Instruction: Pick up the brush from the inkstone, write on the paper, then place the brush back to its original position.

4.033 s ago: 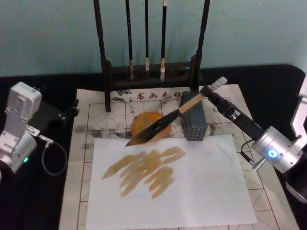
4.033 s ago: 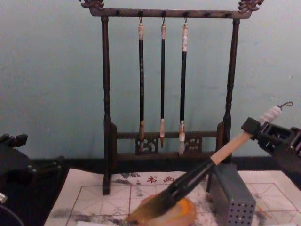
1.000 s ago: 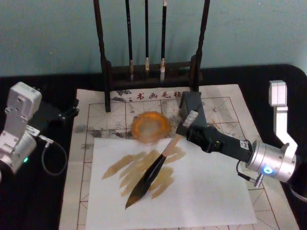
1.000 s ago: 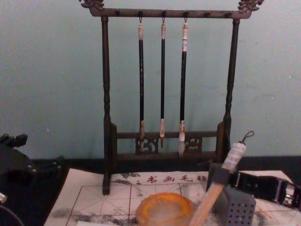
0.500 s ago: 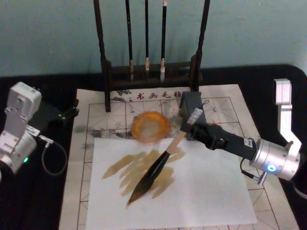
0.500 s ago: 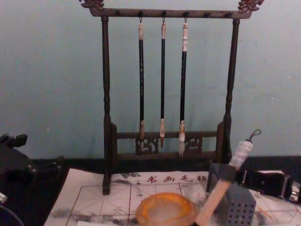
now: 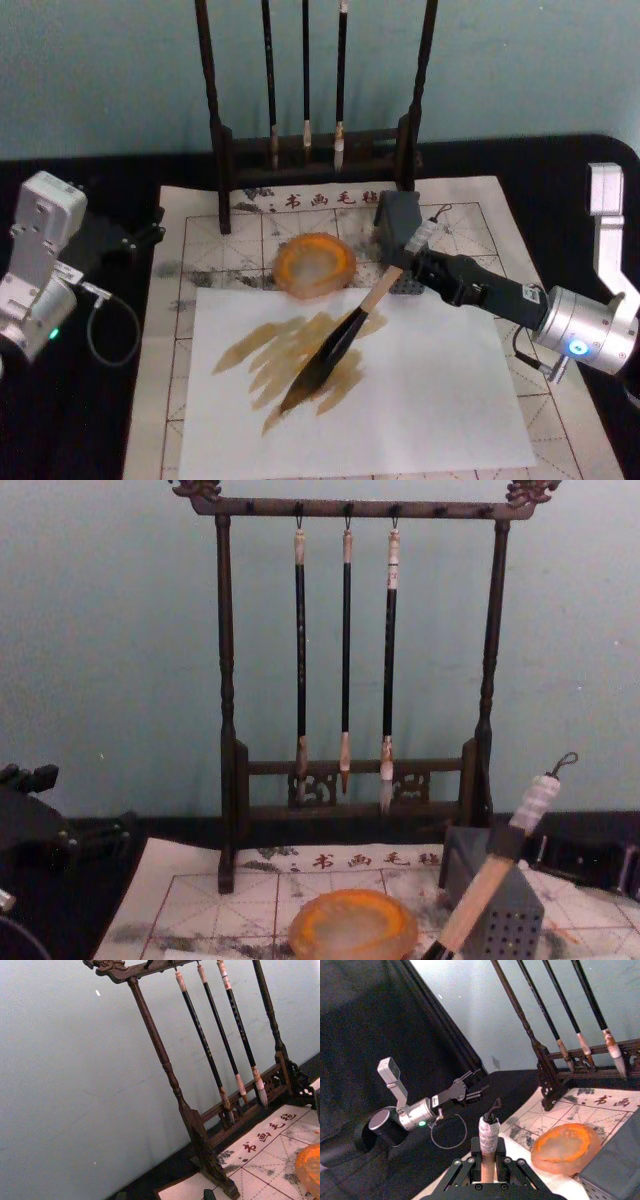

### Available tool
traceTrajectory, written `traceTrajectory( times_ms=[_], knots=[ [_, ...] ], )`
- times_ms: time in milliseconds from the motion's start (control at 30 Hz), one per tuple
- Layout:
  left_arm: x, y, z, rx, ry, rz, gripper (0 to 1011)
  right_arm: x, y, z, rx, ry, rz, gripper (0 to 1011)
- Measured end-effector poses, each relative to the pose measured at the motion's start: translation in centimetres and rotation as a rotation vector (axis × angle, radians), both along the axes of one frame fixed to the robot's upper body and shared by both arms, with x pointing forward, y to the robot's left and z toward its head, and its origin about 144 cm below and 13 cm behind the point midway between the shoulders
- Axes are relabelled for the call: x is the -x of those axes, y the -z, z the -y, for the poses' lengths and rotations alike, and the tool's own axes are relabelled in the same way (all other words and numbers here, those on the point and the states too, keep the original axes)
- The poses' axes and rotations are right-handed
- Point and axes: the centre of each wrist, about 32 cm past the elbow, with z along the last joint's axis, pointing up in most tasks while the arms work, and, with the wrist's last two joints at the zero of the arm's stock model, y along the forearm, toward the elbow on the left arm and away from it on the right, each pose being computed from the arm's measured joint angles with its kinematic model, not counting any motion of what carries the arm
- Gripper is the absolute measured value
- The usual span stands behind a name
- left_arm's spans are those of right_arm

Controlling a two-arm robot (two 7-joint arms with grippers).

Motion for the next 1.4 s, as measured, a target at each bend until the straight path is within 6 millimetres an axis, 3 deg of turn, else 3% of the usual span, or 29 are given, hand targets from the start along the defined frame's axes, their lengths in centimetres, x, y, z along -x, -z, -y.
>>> traceTrajectory(
  times_ms=[1400],
  knots=[
    [0.0, 0.0, 0.0, 0.0, 0.0, 0.0, 1001, 0.0, -0.2, 0.8, -0.091, 0.076, -0.019, 176]
  ],
)
